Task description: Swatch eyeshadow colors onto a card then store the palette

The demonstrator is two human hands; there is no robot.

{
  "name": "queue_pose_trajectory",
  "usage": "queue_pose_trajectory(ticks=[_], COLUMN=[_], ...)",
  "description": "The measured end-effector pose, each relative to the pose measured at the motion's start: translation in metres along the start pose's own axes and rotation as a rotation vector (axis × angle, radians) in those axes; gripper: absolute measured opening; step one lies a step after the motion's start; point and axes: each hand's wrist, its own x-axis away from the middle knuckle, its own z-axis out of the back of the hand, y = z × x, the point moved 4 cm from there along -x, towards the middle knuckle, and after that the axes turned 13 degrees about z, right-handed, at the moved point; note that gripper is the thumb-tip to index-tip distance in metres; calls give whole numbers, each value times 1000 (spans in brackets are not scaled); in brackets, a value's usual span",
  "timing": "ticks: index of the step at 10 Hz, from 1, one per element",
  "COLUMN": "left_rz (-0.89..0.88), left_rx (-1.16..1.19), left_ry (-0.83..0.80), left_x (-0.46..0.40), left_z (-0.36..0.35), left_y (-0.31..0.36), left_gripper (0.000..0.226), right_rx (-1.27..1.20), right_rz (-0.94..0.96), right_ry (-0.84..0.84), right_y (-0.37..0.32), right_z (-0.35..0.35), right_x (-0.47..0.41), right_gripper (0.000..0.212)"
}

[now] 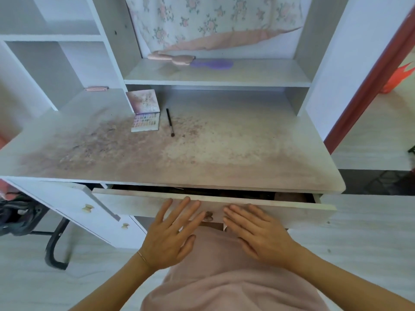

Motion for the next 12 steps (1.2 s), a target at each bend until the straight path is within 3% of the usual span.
queue_pose_trajectory(ticks=[2, 4, 7, 9, 10, 11, 12], left_rz=[-31, 78, 226, 249, 297, 224, 289], left_rx=[-97, -85, -131, 52, 249, 299, 294], left_ry=[-87, -115, -375, -313, -257, -91, -40], left_x=[0, -10, -22, -22, -30, -48, -77], left_z=[-19, -33, -37, -10, 15, 39, 51], left_y=[-8, -5, -10, 5, 9, 9, -4], left_gripper=[49, 52, 60, 53, 40, 29, 25], right_rx=[114, 109, 50, -105, -276, -542, -819], right_rz=[-21, -106, -217, -272, -322, -464, -615], right_ry=[-40, -75, -176, -186, -147, -17, 282], right_y=[14, 27, 33, 20, 13, 24, 51], right_z=[-20, -27, -27, -10, 14, 50, 107], right_x=[3, 1, -15, -19, -28, -34, -39], right_gripper=[47, 52, 50, 45, 34, 28, 24])
